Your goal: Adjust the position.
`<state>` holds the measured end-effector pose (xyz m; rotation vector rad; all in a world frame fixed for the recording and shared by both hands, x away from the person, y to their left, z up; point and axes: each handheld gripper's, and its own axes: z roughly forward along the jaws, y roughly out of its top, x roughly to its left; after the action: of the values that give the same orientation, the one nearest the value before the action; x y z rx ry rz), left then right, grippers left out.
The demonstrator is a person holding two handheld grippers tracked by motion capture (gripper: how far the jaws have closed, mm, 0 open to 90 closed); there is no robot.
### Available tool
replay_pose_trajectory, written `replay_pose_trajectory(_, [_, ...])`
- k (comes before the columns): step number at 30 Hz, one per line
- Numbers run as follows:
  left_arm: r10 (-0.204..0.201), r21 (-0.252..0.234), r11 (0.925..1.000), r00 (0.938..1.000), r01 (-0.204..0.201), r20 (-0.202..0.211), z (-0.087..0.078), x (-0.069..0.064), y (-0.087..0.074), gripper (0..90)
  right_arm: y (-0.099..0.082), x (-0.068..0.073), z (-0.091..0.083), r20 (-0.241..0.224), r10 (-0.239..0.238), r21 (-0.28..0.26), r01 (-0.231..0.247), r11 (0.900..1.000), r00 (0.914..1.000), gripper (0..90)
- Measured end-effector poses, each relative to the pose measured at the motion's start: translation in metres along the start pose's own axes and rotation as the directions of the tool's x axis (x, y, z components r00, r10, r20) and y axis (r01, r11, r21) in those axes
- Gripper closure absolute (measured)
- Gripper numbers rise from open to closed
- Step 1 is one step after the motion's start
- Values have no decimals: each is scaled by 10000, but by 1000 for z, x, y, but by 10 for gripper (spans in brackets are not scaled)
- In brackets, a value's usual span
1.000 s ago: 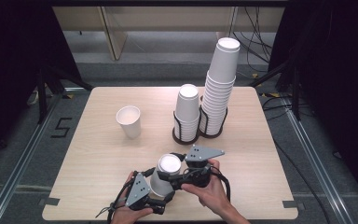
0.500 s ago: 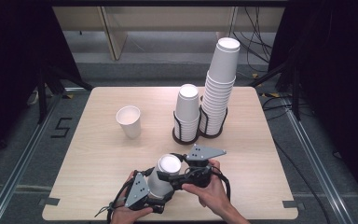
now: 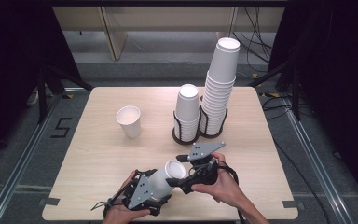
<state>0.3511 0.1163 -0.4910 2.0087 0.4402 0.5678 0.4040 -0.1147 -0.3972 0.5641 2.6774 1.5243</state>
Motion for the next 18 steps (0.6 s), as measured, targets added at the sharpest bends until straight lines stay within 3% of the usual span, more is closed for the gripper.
replay_pose_trajectory(3, [438, 142, 9989, 9990, -439, 94, 1, -1, 0, 93, 1, 1, -4, -81, -332, 362, 335, 9988, 9994, 160])
replay_pose_trajectory(4, [663, 247, 9975, 9977, -667, 149, 1, -2, 1, 93, 1, 2, -5, -112, -531, 690, 538, 9962, 9985, 165])
replay_pose_trajectory(5, [1067, 417, 9934, 9943, -1068, 64, 0, -3, 1, 93, 1, 2, -5, -112, -531, 690, 538, 9962, 9985, 165])
replay_pose_trajectory(8, [1381, 590, 9886, 9903, -1387, 142, -2, -3, 4, 92, -1, 6, -3, -222, -1063, 1475, 1085, 9831, 9941, 178])
replay_pose_trajectory(9, [1611, 665, 9847, 9869, -1611, 61, -2, -3, 4, 92, -1, 6, -3, -222, -1063, 1475, 1085, 9831, 9941, 178])
replay_pose_trajectory(10, [1823, 770, 9800, 9830, -1835, 226, -3, -4, 3, 92, -1, 9, -1, -217, -1186, 1881, 1206, 9747, 9927, 188])
replay_pose_trajectory(14, [1971, 938, 9755, 9799, -1992, 317, -3, -5, 3, 92, -2, 10, 3, -378, -1360, 2064, 1409, 9683, 9900, 185])
replay_pose_trajectory(16, [2059, 1037, 9723, 9777, -2093, 427, -3, -6, 3, 92, -3, 11, 5, -462, -1216, 2201, 1288, 9669, 9915, 173])
replay_pose_trajectory(17, [2208, 1179, 9672, 9742, -2249, 468, -4, -6, 4, 92, -4, 10, 7, -454, -1200, 2245, 1272, 9661, 9917, 175])
replay_pose_trajectory(18, [2172, 1000, 9701, 9750, -2210, 475, -2, -6, 3, 92, -4, 9, 7, -442, -1169, 2232, 1238, 9669, 9922, 183])
